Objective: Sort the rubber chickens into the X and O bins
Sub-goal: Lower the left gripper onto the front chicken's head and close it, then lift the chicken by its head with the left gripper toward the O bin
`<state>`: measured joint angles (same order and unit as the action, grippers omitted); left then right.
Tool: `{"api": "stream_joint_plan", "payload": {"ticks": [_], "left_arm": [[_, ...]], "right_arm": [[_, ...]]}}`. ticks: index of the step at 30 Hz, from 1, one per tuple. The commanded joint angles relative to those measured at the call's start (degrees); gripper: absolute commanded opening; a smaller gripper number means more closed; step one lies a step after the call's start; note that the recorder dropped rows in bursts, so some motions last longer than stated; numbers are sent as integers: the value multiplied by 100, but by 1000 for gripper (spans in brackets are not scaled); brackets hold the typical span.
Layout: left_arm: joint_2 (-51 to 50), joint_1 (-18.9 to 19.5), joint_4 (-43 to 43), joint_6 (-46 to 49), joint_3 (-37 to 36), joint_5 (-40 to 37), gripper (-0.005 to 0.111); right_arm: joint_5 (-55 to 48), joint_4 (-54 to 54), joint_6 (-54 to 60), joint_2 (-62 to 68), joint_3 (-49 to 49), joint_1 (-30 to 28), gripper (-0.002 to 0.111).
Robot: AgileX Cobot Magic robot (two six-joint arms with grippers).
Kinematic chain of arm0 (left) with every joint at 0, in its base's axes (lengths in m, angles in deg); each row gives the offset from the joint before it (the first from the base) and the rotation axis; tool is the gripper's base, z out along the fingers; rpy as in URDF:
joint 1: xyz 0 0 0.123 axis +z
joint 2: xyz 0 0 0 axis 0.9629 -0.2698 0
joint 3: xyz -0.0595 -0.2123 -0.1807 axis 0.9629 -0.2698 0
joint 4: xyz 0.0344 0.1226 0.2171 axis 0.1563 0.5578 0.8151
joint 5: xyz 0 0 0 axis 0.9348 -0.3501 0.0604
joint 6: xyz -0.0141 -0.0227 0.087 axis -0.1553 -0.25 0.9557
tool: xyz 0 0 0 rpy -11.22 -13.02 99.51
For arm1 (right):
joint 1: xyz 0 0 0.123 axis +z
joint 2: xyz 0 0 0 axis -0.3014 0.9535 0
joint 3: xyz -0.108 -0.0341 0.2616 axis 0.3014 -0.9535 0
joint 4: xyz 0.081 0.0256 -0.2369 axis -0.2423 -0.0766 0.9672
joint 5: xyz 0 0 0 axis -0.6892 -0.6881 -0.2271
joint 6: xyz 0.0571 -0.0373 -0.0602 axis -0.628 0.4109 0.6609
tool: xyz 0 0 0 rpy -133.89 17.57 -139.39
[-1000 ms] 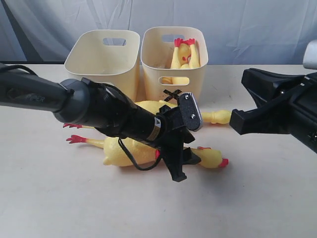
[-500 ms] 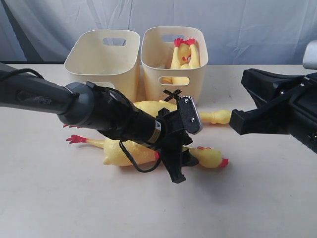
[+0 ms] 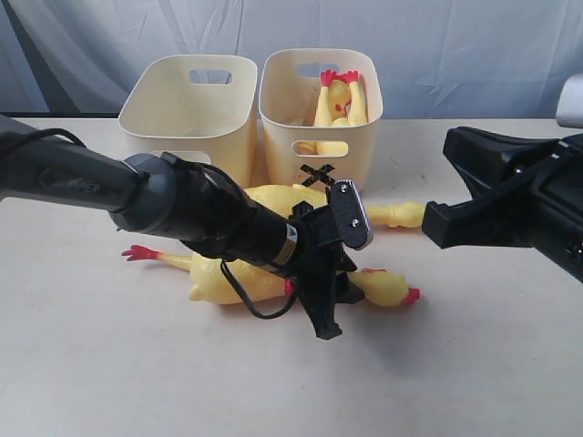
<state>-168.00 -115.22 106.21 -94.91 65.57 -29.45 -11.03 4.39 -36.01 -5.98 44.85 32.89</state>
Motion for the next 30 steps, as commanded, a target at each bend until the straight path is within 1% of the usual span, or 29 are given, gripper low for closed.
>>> {"api": "stream_joint_plan", "payload": {"ticks": [1,4,6,14,19,23,26,30], "left_arm": [[-44,-36,-29,-28,1,298,2],[-17,-36,-29,-148,1,582,0],[59,-36,-29,-443,1,712,0],[672,-36,-29,-1920,1,660,0],[1041,-24,-29,-2860,1,158,0],[1265,-24,-29,-3075,1,-213,0],[1410,-12,-29,-3369,1,-659,0],[1600,82,-29,-3380,1,-958,0]], "right_arm": [[-1,18,25,12,-19,4,-1],[-78,18,25,12,-19,4,-1],[-144,18,25,12,-19,4,-1],[-221,-69,25,12,-19,4,-1],[-221,-128,25,0,-19,4,-1],[-239,-341,25,-106,-19,4,-1],[-281,-431,25,-223,-19,4,-1],[-367,-443,25,-396,-19,4,-1]]}}
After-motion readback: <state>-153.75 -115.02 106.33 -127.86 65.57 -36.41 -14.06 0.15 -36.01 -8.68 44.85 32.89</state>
